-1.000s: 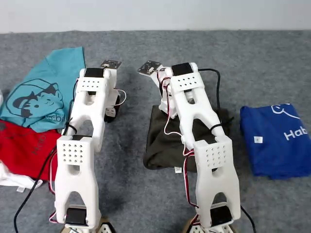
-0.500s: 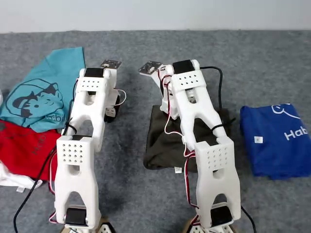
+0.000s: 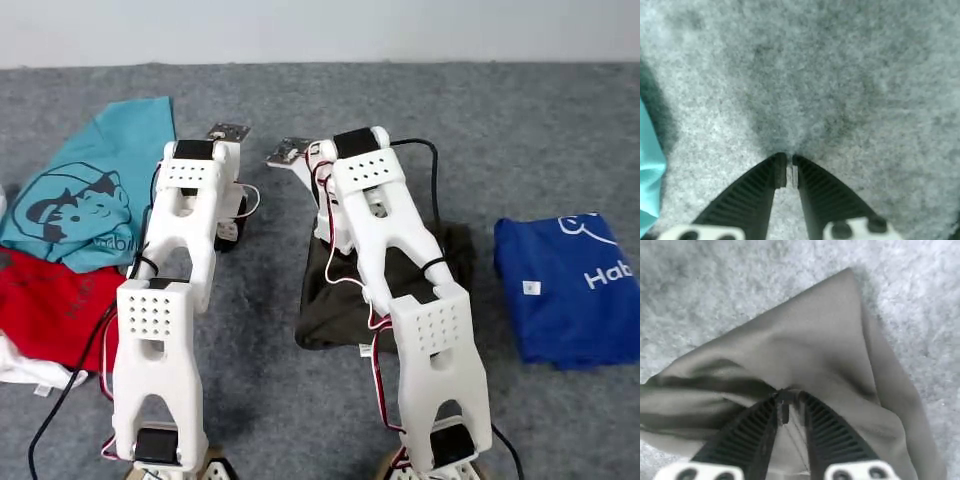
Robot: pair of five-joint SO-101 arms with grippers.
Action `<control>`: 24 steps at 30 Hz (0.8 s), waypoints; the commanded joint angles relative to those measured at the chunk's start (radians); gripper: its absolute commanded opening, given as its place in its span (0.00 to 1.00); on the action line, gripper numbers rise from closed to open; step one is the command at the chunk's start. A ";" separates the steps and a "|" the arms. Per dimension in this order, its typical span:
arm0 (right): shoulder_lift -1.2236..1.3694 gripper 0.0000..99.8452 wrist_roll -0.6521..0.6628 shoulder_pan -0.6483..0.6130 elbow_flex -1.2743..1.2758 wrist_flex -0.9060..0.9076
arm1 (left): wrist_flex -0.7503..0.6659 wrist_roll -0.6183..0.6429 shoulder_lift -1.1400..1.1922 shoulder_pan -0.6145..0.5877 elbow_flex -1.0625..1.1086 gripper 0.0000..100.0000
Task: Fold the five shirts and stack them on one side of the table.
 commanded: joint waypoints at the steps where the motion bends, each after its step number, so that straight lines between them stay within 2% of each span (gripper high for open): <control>1: 0.010 0.02 0.009 0.036 -0.037 -0.013 | -0.012 -0.002 0.018 0.002 -0.012 0.04; 5: 0.031 0.01 0.012 0.065 -0.037 -0.059 | -0.012 -0.002 0.018 0.002 -0.012 0.04; 9: 0.019 0.01 0.044 0.073 -0.044 -0.022 | -0.012 -0.002 0.018 0.002 -0.012 0.04; 17: -0.165 0.01 0.032 0.074 -0.023 0.053 | -0.012 -0.002 0.018 0.002 -0.010 0.04; 24: -0.384 0.01 0.015 0.087 0.353 0.045 | -0.012 -0.002 0.018 0.002 -0.008 0.04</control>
